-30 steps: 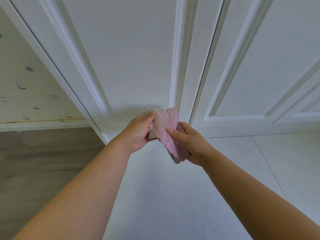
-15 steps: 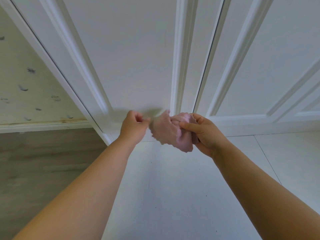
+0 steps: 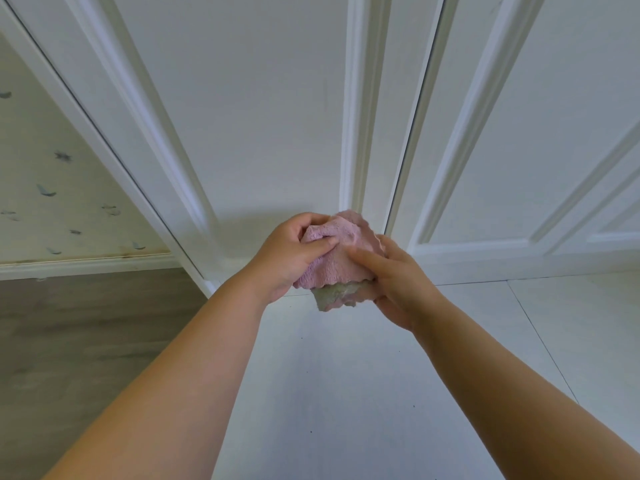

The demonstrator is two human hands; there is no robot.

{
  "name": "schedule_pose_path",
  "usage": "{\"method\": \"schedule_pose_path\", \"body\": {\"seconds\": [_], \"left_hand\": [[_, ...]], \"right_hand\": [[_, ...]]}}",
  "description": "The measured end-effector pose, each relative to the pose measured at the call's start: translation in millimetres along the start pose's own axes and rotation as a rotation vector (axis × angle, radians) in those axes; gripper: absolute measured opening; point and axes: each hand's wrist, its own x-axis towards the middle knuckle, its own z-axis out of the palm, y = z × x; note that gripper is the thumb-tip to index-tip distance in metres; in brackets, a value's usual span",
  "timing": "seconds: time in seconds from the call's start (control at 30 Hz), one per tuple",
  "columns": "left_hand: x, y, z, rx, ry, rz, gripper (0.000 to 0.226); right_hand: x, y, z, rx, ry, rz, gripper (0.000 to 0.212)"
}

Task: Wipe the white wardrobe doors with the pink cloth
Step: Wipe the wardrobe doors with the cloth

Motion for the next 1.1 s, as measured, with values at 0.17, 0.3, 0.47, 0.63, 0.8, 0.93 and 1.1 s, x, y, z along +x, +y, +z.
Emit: {"method": "schedule_pose_path", "body": {"seconds": [0.17,0.3,0.47,0.63,0.8,0.93,1.1], "left_hand": [[8,23,-5,-0.043,0.283,0.107,0.036],[8,61,-9,0.258,0.681,0.454,0.031],[10,58,-4,0.835,0.83,0.555,0.079],[9,23,-28,1.051,0.752,0.48,0.101],[8,-6,-24,1.138,0.71,0.503,0.097],[7,-21,-13,1.162,0.635,0.504,0.097],[12,-20,-13,1.161,0.63,0.527,0.101]], "right_hand": [[-21,-85,32,-0.06,0.396,-0.533,0.017],[-1,-169,70,-0.348,0.524,-1.125,0.023],[60,-141,83,-0.832,0.802,-1.402,0.054],[79,-19,42,-0.909,0.641,-1.097,0.039],[74,51,15,-0.919,0.473,-0.627,0.041],[70,40,30,-0.74,0.491,-0.745,0.034],[74,-55,47,-0.801,0.718,-1.221,0.053]]}}
